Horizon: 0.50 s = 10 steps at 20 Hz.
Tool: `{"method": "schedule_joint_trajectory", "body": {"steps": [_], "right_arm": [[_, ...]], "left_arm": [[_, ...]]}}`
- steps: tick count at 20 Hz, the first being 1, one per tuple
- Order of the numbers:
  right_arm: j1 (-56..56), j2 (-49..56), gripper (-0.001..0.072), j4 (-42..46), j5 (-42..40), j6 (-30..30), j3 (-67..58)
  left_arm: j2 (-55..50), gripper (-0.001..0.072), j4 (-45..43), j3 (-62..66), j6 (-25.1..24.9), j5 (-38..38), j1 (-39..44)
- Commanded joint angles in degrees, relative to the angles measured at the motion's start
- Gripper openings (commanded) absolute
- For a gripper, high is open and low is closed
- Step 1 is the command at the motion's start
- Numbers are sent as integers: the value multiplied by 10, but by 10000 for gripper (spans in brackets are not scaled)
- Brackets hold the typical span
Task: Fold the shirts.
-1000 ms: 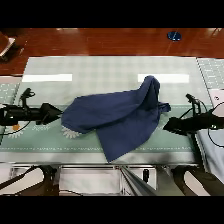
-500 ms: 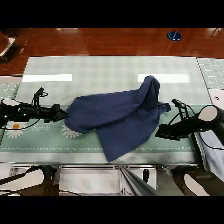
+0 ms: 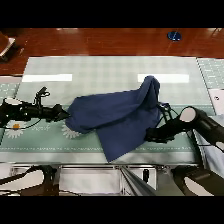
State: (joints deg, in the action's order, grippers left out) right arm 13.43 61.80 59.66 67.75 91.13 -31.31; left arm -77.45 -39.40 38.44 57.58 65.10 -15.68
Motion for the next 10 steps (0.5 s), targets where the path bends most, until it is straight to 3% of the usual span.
{"method": "schedule_joint_trajectory", "body": {"steps": [1,8,10], "right_arm": [[40,43,410,-57,-56,0,0],[43,91,405,-114,-160,-6,-42],[43,119,357,-144,-155,-26,-59]], "left_arm": [[0,16,0,1,-1,0,1],[0,16,0,1,-1,-4,1],[0,16,1,1,-1,-5,1]]}}
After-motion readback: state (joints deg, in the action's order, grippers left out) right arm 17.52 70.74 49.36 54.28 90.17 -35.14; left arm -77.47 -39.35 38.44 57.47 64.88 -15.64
